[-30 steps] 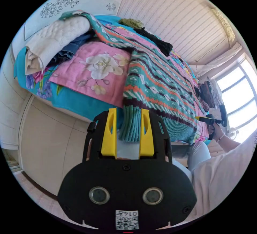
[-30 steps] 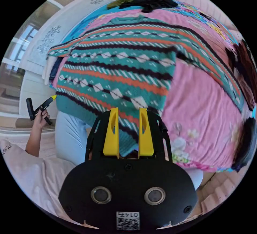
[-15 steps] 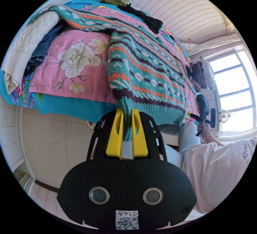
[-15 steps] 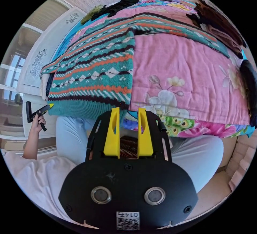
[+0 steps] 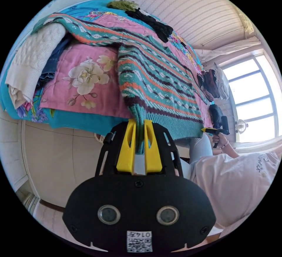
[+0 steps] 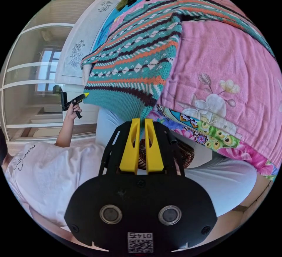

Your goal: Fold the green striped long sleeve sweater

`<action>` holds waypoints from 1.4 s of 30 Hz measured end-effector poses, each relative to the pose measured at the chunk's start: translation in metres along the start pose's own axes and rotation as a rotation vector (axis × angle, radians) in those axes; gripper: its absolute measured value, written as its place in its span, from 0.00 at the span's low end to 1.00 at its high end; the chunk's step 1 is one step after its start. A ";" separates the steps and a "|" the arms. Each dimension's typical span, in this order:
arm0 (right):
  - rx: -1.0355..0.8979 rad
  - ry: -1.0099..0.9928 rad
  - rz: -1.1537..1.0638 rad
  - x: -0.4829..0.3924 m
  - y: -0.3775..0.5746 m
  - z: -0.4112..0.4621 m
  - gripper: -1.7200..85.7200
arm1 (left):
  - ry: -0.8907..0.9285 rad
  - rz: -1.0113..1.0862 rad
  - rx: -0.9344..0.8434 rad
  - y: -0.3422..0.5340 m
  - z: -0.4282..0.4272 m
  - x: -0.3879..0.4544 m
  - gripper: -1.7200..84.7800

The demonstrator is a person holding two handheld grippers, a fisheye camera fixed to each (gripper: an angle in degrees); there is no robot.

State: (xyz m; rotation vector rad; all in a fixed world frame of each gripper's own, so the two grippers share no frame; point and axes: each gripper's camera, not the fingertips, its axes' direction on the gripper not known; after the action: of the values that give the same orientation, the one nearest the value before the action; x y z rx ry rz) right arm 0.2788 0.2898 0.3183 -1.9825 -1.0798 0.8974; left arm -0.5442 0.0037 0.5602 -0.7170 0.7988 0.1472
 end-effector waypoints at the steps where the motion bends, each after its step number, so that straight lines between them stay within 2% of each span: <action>1: -0.009 -0.011 -0.008 0.000 0.003 -0.008 0.04 | -0.013 0.011 -0.009 -0.001 0.003 0.005 0.07; 6: -0.052 0.012 0.027 0.011 0.014 -0.008 0.04 | -0.053 -0.013 -0.059 -0.002 0.039 0.009 0.08; 8: -0.039 0.026 0.098 0.021 0.017 -0.002 0.05 | -0.061 -0.084 -0.071 -0.001 0.064 0.007 0.08; 12: -0.026 0.034 0.120 0.021 0.028 -0.011 0.06 | -0.075 -0.136 -0.043 0.004 0.073 0.017 0.09; 15: -0.064 0.145 0.116 0.023 0.043 -0.026 0.07 | -0.156 -0.149 0.000 0.012 0.064 0.027 0.09; 18: 0.030 0.239 0.120 0.026 0.060 -0.057 0.09 | -0.148 -0.137 0.069 0.016 0.053 0.042 0.09; 23: 0.383 0.394 0.239 0.045 0.087 -0.129 0.14 | -0.223 0.086 0.087 -0.016 0.058 0.118 0.09; 28: 0.627 0.338 0.327 0.078 0.107 -0.179 0.17 | -0.220 0.346 0.128 -0.067 0.092 0.209 0.09; 32: 0.852 0.298 0.347 0.099 0.123 -0.214 0.19 | -0.130 0.551 0.049 -0.129 0.156 0.298 0.10; 38: 0.946 0.283 0.385 0.130 0.106 -0.246 0.22 | -0.022 0.852 0.024 -0.206 0.266 0.452 0.12; 42: 0.977 0.253 0.474 0.151 0.095 -0.257 0.23 | 0.019 0.941 -0.021 -0.252 0.334 0.537 0.12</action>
State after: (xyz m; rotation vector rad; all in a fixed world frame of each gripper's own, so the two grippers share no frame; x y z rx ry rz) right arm 0.5897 0.3209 0.3367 -1.4301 0.0476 1.0878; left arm 0.1293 -0.0492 0.4784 -0.3111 1.1046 0.9960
